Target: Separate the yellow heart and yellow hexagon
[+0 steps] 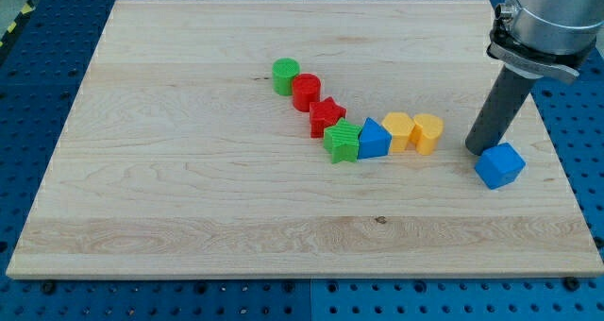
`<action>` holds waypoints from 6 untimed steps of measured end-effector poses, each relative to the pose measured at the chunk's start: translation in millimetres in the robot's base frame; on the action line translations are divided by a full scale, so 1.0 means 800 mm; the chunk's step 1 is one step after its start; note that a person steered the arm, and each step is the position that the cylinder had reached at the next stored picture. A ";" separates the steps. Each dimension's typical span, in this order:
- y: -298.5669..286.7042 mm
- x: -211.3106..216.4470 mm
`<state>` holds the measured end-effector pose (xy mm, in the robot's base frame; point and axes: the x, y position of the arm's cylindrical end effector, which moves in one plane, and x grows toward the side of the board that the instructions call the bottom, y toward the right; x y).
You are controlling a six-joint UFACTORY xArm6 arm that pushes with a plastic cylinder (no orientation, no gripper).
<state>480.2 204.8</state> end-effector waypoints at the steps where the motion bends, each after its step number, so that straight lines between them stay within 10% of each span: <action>1: -0.021 0.001; 6: -0.148 0.022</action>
<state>498.1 86.3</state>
